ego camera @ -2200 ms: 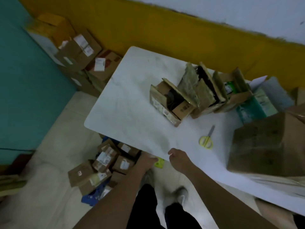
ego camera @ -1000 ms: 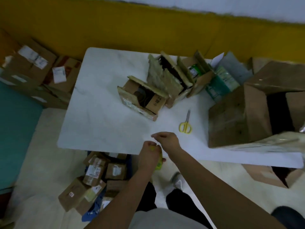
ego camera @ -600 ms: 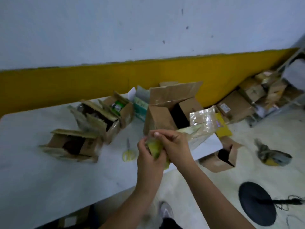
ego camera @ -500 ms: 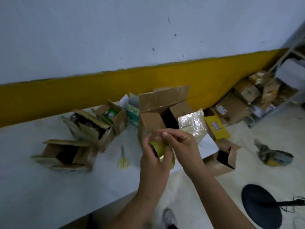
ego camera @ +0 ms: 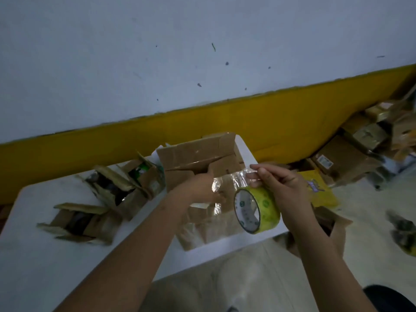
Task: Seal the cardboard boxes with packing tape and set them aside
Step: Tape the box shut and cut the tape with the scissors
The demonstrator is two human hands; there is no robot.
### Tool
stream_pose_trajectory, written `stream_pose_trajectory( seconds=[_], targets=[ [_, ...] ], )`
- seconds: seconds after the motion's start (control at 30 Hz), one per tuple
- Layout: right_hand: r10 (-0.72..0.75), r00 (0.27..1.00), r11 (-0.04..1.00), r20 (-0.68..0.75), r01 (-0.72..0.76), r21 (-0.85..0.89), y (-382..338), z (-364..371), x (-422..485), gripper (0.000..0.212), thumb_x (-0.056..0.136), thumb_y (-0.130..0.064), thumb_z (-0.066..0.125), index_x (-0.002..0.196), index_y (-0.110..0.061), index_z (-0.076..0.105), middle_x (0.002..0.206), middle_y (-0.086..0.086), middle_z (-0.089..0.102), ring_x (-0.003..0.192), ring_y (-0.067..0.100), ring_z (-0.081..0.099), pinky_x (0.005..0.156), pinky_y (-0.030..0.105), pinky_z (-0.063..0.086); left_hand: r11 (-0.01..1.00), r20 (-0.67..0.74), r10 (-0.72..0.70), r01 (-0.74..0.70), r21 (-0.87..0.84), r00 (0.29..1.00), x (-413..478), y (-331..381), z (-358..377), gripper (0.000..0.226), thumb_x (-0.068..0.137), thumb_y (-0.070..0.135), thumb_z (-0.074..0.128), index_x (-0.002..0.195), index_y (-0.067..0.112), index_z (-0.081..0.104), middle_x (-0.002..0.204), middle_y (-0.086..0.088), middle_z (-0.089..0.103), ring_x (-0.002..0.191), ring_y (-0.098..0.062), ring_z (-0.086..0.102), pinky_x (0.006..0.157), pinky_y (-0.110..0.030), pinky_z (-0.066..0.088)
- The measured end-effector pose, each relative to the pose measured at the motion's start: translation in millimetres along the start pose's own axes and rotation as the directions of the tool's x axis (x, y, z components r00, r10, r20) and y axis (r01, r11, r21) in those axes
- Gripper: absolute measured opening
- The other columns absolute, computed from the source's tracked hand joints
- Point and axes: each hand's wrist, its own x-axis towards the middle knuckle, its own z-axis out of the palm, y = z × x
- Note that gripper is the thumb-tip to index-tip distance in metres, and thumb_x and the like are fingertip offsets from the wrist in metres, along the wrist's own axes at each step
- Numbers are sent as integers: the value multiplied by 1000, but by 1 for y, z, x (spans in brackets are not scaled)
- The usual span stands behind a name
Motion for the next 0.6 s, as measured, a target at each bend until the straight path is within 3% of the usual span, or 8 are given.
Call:
stream_pose_trajectory(
  seconds=[0.07,0.17,0.2,0.27,0.33,0.43,0.53,0.6],
  targets=[
    [24,999,1000,28,-24,15,7,-12,7,18,90,-18,64,103,-13,76,91,5,77,90,23,72,81,36,56,997,-105,7,-15,-76,994,5,-4,1,53,84,34,74,131,17,55,100,1,68,83,-14,63,59,-24,40],
    [37,996,998,79,-41,57,5,-25,13,27,84,-24,64,105,-10,75,91,7,76,87,25,72,80,35,59,983,-224,12,-53,-176,974,-18,4,7,12,87,33,72,98,29,71,80,14,65,71,-1,59,58,-15,41],
    [41,995,997,96,-47,58,4,-27,16,26,85,-22,64,105,-9,74,91,7,76,85,25,72,78,34,60,973,-216,31,-79,-218,976,-28,7,14,11,88,38,69,90,28,73,74,15,64,69,0,59,59,-13,40],
    [50,990,997,135,-58,51,2,-29,19,21,88,-15,64,105,-8,74,91,7,76,82,22,73,75,30,60,922,-160,16,-77,-380,987,-47,11,36,38,91,53,57,75,22,70,67,6,61,62,-8,56,58,-19,37],
    [70,980,994,184,-84,67,0,-26,22,19,90,-11,63,104,-7,74,90,6,77,79,19,72,70,25,59,868,-68,-23,-14,-496,997,-60,12,60,43,94,55,46,84,23,72,82,-1,63,74,-16,59,68,-26,43],
    [115,955,993,274,-108,-40,7,-14,22,16,90,-15,66,101,-13,77,87,-2,77,74,9,71,66,18,54,909,-94,-81,35,-416,992,-62,-2,100,29,94,46,56,113,25,61,112,4,57,100,-13,55,89,-28,46],
    [220,926,968,306,-168,-188,31,6,20,9,88,-23,71,90,-28,78,84,-12,76,79,3,70,72,20,55,952,-186,-189,134,-276,964,-57,-15,127,67,79,70,53,133,33,44,125,10,54,112,-11,51,97,-31,39],
    [277,915,947,294,-209,-243,51,18,17,10,87,-23,72,83,-32,76,77,-16,74,76,-3,69,71,15,53,980,-229,-173,145,-135,958,-49,-17,134,74,69,75,39,130,36,50,123,13,57,113,-9,50,95,-28,33]
  ],
)
